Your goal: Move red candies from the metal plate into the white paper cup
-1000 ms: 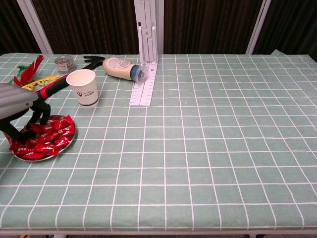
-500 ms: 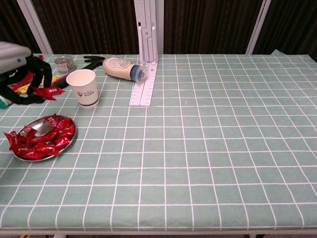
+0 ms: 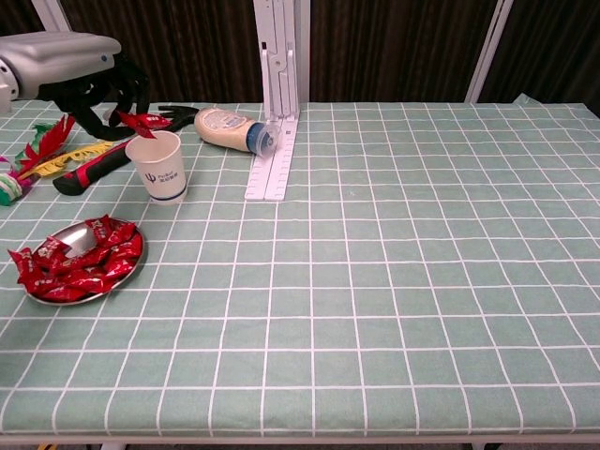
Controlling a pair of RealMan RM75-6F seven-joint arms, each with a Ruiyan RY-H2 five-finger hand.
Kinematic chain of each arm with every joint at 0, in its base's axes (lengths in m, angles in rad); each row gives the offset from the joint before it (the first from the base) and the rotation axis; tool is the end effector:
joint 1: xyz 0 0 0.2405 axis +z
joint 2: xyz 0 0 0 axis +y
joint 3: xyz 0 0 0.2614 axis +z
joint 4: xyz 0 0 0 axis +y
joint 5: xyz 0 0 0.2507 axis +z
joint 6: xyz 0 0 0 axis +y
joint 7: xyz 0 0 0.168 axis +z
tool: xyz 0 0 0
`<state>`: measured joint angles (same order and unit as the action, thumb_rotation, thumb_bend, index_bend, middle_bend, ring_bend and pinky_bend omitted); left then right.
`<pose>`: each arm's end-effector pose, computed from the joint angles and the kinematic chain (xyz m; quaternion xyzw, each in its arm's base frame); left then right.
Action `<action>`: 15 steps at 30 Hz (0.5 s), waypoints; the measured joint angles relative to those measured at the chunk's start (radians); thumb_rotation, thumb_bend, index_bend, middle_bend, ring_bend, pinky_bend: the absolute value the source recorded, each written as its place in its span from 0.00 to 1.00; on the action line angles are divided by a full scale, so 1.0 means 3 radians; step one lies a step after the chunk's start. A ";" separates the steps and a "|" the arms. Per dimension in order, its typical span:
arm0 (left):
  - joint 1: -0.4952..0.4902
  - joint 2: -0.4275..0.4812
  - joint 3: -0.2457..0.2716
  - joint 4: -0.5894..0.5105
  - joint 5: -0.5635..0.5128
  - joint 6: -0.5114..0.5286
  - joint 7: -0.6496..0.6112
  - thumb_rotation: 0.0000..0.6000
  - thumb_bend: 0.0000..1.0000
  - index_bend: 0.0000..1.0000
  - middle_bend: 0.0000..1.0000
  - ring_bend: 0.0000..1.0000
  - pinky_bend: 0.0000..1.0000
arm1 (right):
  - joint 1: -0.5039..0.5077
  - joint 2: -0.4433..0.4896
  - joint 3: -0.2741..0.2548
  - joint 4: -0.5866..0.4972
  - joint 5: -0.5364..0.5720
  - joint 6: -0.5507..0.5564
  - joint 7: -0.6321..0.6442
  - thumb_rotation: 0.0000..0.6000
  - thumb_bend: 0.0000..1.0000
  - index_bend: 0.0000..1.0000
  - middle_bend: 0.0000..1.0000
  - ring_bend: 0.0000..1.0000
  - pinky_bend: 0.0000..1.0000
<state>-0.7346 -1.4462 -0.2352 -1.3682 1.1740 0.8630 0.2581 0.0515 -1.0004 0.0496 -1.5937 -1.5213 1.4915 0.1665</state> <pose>-0.1793 0.4238 -0.0154 -0.7417 -0.3487 -0.3497 0.4539 -0.3501 -0.1984 0.1678 0.5841 -0.3988 0.3956 0.5859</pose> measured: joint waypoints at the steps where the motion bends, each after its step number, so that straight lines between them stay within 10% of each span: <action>1: -0.0041 -0.0047 -0.0005 0.0064 -0.0061 -0.0053 0.0012 1.00 0.45 0.66 0.73 0.87 1.00 | 0.0000 0.0000 0.0001 0.0003 0.0006 -0.0006 0.0003 1.00 0.10 0.08 0.17 0.00 0.19; 15: -0.0089 0.0008 0.0137 -0.0047 -0.0288 -0.0088 0.0224 1.00 0.44 0.29 0.40 0.83 1.00 | 0.0008 -0.0006 0.0007 0.0017 -0.0002 -0.0013 0.0013 1.00 0.10 0.08 0.18 0.01 0.21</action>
<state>-0.7614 -1.4438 -0.1940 -1.3822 1.0875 0.8367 0.3254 0.0538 -1.0022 0.0515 -1.5885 -1.5220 1.4876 0.1702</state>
